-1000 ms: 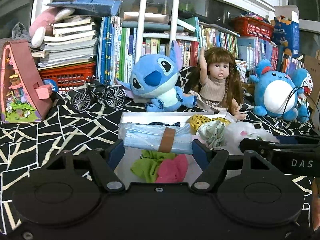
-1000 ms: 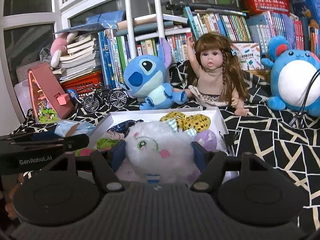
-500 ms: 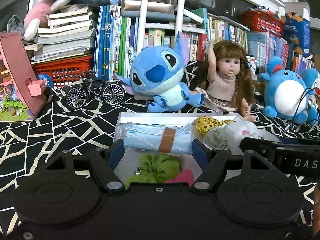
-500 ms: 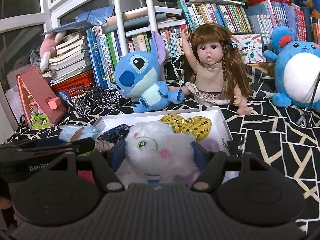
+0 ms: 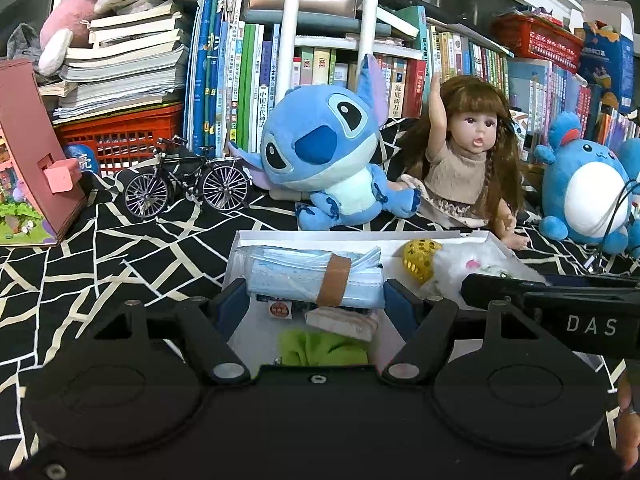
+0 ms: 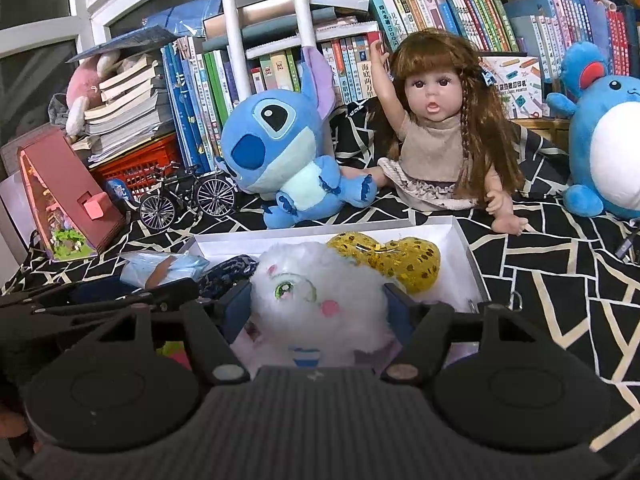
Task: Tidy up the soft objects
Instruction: 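Lower the white plush into the box with the right tool while the left tool lowers the blue pack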
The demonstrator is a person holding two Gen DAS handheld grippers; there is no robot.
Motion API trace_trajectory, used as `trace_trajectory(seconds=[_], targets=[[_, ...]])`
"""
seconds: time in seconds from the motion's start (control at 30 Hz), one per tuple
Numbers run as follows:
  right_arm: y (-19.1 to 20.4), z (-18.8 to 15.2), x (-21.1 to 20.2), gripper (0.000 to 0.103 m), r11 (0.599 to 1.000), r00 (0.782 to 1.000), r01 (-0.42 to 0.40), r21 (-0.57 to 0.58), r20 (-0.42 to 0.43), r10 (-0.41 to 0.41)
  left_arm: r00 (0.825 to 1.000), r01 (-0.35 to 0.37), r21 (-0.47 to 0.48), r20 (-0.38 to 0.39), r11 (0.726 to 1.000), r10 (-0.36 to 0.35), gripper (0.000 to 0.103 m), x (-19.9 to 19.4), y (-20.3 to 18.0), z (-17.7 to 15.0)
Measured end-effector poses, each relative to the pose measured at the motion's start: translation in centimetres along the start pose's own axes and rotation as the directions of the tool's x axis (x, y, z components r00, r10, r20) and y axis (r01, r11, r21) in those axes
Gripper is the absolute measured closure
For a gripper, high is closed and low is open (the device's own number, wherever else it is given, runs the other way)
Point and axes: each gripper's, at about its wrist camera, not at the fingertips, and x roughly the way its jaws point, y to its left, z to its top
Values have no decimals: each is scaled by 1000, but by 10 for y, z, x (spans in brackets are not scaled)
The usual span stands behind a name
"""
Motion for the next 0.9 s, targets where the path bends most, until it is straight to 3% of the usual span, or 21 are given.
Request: trace_trajectory(seconds=[0.3, 0.4, 0.9], targets=[[-8, 19, 17, 31, 998, 1000, 9, 63, -26, -8, 999, 32, -19, -42, 999, -33, 32, 24, 7, 22], [-9, 18, 20, 31, 998, 999, 44, 52, -25, -43, 998, 23, -16, -55, 1000, -24, 32, 30, 8, 20], [-12, 6, 27, 31, 997, 998, 47, 54, -51, -44, 995, 20, -14, -97, 1000, -21, 32, 42, 9, 4]])
